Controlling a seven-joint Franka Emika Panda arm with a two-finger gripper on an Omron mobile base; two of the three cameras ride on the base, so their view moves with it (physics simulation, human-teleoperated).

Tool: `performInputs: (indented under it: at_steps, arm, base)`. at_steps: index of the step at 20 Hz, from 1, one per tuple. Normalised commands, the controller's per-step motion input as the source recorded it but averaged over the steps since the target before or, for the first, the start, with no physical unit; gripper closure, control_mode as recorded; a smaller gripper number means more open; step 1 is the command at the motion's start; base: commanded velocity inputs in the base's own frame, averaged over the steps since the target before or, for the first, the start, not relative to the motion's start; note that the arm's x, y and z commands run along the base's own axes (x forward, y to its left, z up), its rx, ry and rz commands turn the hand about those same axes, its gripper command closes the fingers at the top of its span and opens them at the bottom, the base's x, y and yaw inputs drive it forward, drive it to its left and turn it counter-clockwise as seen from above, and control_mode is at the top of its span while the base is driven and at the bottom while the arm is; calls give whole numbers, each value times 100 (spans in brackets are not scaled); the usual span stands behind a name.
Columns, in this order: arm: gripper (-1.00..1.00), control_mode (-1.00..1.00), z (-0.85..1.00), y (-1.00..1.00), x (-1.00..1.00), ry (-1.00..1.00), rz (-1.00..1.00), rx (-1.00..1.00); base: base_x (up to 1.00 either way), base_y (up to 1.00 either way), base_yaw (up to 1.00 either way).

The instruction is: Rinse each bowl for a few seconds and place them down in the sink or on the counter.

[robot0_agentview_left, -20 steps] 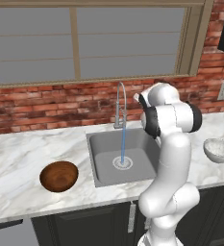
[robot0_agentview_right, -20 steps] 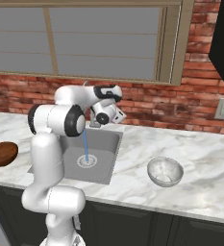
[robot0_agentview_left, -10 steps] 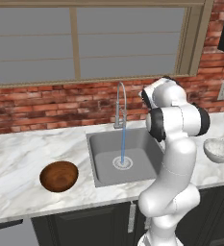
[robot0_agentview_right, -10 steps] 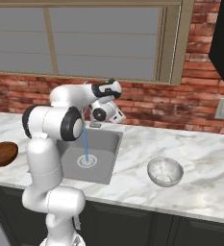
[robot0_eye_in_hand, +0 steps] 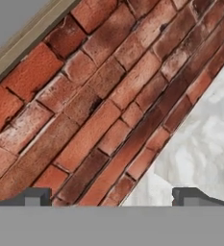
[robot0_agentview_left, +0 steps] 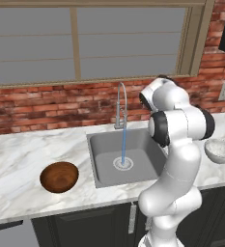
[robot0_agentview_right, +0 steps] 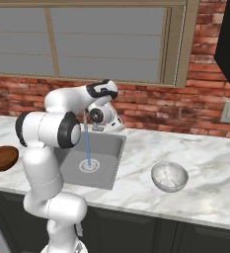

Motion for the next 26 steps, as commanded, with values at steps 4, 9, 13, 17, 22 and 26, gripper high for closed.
performInputs:
  at_steps: [4,9,13,17,22,26]
  arm:
    - [-100,-100,23,-41,-40,11,-1,8]
    - [-100,-100,25,-44,-36,9,-3,11]
    - [-100,-100,30,-48,-28,6,-4,12]
    - [-100,-100,32,-45,-26,5,-5,13]
    - [-100,-100,35,-33,-19,3,-10,13]
    - [-100,-100,32,-20,-9,2,-17,8]
  base:
    - [0,0,0]
    - [0,0,0]
    - [0,0,0]
    - [0,0,0]
    - [0,0,0]
    - [0,0,0]
